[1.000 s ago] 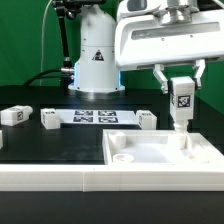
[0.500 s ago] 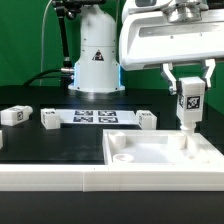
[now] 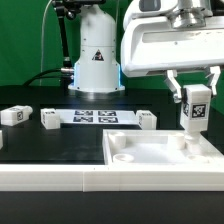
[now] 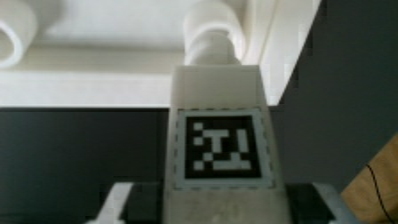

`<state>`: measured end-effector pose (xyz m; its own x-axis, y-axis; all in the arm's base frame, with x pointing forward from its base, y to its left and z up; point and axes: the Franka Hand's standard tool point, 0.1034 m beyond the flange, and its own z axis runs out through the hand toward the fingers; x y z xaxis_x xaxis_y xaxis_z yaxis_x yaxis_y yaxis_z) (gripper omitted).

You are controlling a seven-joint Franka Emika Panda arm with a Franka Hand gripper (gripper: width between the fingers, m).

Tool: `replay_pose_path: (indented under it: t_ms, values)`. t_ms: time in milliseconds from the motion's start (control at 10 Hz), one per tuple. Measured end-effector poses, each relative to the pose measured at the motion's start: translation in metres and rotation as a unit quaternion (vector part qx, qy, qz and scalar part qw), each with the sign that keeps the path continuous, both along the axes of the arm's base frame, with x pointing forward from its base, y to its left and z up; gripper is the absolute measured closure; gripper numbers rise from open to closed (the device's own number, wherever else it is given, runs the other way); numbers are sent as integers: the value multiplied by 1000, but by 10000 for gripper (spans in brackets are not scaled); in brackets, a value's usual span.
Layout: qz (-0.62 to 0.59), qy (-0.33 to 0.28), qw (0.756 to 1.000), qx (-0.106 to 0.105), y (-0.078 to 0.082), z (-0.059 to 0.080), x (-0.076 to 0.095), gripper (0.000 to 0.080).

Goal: Assemble one leg

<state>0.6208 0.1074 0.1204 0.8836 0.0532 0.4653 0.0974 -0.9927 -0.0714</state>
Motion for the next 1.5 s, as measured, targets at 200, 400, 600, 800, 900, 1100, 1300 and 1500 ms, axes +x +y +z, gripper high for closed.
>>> replay_pose_path:
  t_ms: [200,400,600,800,900,1100,1300,1500]
  values:
    - [0,2,1000,0,1,-7,4,506]
    - [-1,4,1000,-1,1,-19,3,506]
    - [1,-1,1000,-2,5,-26,1,506]
    - [2,2,1000,-3,6,-35,-2,506]
    - [2,0,1000,-3,6,-36,-1,506]
    - [0,-13,1000,-4,5,-36,0,506]
    - [-1,-22,1000,-5,5,-36,1,506]
    - [-1,-22,1000,-5,5,-36,1,286]
